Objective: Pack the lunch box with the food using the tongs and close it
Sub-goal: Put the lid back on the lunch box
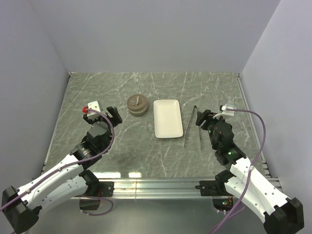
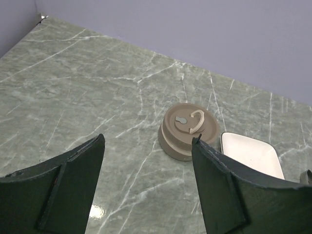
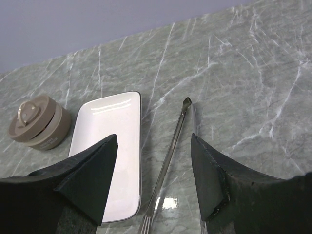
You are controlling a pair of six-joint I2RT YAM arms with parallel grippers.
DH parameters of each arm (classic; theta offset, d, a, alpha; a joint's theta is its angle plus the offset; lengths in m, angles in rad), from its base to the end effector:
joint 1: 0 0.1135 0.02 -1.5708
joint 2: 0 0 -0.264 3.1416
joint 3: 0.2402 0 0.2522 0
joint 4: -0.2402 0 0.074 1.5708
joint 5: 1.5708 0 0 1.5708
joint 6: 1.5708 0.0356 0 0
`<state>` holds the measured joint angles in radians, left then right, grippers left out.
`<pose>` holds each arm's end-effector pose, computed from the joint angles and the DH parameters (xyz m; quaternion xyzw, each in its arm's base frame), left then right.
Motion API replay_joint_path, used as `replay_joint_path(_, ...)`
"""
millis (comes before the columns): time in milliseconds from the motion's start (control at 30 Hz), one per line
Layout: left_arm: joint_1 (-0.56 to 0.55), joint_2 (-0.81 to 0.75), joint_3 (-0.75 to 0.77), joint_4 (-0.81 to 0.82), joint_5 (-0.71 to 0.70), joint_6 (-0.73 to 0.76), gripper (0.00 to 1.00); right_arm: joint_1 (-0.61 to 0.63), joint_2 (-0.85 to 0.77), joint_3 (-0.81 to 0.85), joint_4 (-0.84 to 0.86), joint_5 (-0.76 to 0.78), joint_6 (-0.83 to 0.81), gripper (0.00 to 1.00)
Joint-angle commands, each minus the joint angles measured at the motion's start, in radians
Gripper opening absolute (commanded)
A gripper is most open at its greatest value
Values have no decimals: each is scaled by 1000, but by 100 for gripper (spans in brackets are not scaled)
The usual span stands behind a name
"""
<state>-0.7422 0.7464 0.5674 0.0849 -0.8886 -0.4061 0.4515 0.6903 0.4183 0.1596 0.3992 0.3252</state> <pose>0.1469 -0.0972 0.2991 -0.1735 0.7068 -0.0631 0.6829 0.1632 0.0637 0.2616 0.0857 0.7378 0.1104 0.6604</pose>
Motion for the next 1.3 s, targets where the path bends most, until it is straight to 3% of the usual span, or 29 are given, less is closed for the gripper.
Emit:
replay_joint_path(0, -3, 2, 49, 12, -15, 1, 78, -2, -5, 2, 37, 15, 9, 69)
replay_joint_path(1267, -3, -13, 32, 18, 2, 7, 86, -2, -2, 4, 41, 15, 8, 69)
